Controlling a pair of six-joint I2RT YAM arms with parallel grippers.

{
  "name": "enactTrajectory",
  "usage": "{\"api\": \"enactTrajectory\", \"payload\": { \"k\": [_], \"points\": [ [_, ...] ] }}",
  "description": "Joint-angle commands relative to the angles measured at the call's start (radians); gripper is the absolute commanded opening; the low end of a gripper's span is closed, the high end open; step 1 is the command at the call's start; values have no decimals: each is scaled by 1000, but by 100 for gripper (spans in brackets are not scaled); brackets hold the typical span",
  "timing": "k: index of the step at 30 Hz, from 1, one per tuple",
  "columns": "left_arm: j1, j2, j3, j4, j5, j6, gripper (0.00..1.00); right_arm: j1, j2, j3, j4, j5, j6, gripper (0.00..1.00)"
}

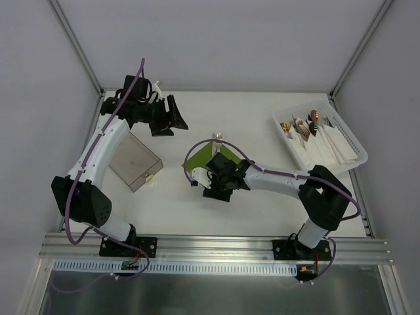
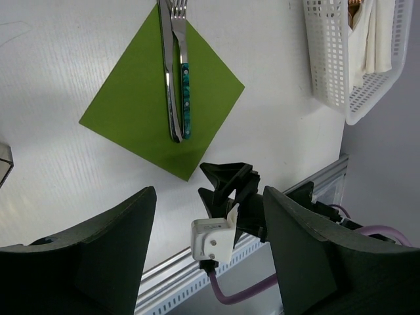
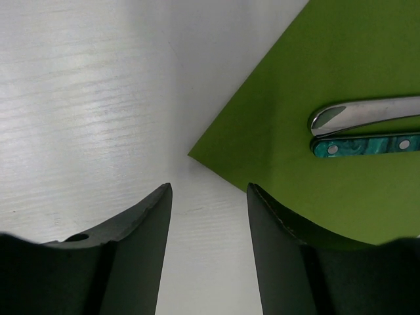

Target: Place the utensils on the paper napkin and roll it up

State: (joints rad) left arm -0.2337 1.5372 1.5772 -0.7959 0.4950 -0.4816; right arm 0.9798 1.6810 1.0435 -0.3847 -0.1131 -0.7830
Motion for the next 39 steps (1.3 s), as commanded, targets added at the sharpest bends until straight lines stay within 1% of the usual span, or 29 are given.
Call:
{"api": "enactTrajectory", "payload": {
  "k": [1,5,7,8,9,10,12,16,17,18,19,20,22,24,25,26,28,29,30,31,32,34,35,38,39],
  "points": [
    [8,-25,-5,12,27,15,67,13,-3,-5,56,-28,-45,53],
    [10,-26,-9,12,14,17,67,17,5,-2,67,-22,-48,53],
    [10,-31,-9,12,13,21,67,17,-16,0,73,-4,-16,57],
    [11,-32,-9,12,11,23,67,17,-52,0,79,9,-7,75],
    [11,-34,-9,14,10,24,67,20,-73,1,75,16,2,81],
    [16,-35,-9,12,11,26,67,22,-93,15,69,23,14,90],
    [20,-35,-8,12,16,28,67,25,-137,39,38,35,40,98],
    [28,-41,-6,12,13,31,67,23,-173,102,9,70,135,99],
    [33,-43,-9,12,13,31,68,25,-169,148,-40,93,181,99],
    [36,-46,-13,12,13,32,68,22,-167,153,-49,93,183,99],
    [39,-51,-16,12,14,35,68,22,-187,139,-43,79,168,99],
    [43,-54,-17,12,14,37,68,23,-199,116,-8,20,142,99],
    [48,-57,-20,12,17,38,68,25,-228,29,39,-39,46,99],
    [53,-64,-28,12,19,38,68,36,-227,9,41,-28,-16,99],
    [51,-69,-29,12,22,40,68,36,-213,18,35,1,-45,99],
    [53,-72,-34,12,19,40,68,34,-173,35,-8,12,-58,99],
    [57,-80,-46,12,16,40,69,31,-139,58,-29,7,-90,99],
    [60,-80,-49,12,17,41,69,30,-124,62,-29,13,-91,96],
    [62,-81,-55,12,17,41,68,30,-91,70,-31,16,-93,90],
    [65,-80,-57,12,19,41,69,31,-72,78,-36,18,-96,84],
    [65,-80,-60,12,19,41,69,30,-55,87,-36,18,-101,73],
    [69,-74,-59,12,28,43,68,31,-17,92,-34,9,-105,65],
    [71,-74,-56,12,31,43,68,30,-9,87,-23,-3,-108,58],
    [77,-69,-43,14,43,43,69,30,29,81,1,6,-117,48],
    [77,-68,-40,12,42,41,69,30,39,82,4,7,-125,49]
  ]
}}
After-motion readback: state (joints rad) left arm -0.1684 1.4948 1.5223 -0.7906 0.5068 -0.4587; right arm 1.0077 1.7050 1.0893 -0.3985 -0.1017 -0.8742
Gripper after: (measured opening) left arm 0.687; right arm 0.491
